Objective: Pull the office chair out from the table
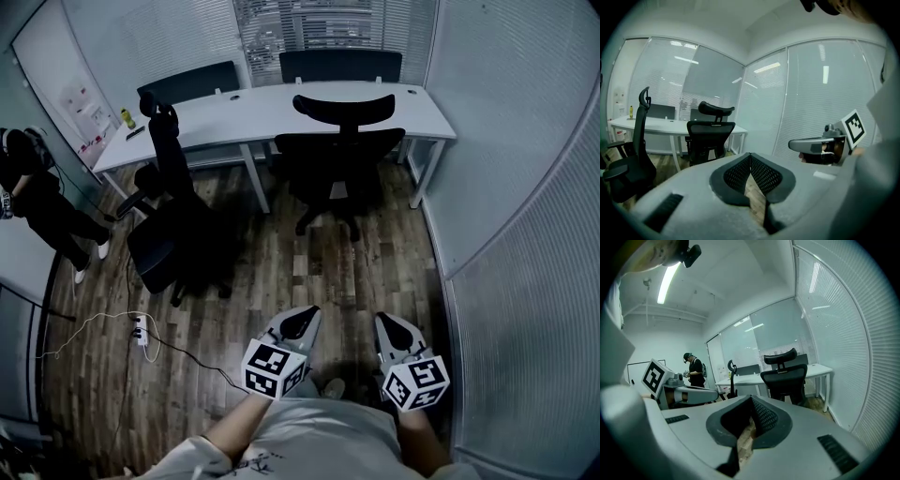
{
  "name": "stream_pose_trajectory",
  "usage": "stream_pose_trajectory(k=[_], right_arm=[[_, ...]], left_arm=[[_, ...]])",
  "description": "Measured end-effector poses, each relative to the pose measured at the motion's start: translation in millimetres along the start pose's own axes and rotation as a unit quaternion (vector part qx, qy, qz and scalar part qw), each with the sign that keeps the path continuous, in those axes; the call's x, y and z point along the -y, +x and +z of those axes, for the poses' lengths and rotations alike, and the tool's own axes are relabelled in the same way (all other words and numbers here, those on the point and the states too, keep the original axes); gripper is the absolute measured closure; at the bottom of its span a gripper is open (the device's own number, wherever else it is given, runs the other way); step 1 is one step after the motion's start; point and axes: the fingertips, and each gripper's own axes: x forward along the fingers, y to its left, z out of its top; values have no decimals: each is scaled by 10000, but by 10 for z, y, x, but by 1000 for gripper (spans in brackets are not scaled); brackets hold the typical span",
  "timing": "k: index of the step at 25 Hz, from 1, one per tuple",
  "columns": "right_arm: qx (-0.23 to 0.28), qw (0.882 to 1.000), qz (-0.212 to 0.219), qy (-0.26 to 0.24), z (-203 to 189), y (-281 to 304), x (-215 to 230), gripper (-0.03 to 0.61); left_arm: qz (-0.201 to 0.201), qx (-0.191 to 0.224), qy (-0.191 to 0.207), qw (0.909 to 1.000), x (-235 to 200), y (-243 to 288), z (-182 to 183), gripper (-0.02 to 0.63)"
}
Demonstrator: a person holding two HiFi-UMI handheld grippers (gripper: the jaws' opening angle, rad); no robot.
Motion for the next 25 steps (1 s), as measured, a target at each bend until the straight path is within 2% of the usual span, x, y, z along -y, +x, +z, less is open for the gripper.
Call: stream_pose_trajectory(k=[5, 12, 25], right_arm=[[-37, 9999, -12, 102, -18, 23, 139, 572], [-84, 9998, -21, 181, -16, 266, 347, 572], [30, 9998, -156, 125, 447, 1380, 948, 572]], left_arm=[[-29, -71, 39, 10000, 28, 136, 13, 603], [-66, -119, 45, 9999, -154, 455, 61, 603], [-185, 27, 90, 9998, -995, 1447, 605, 603]])
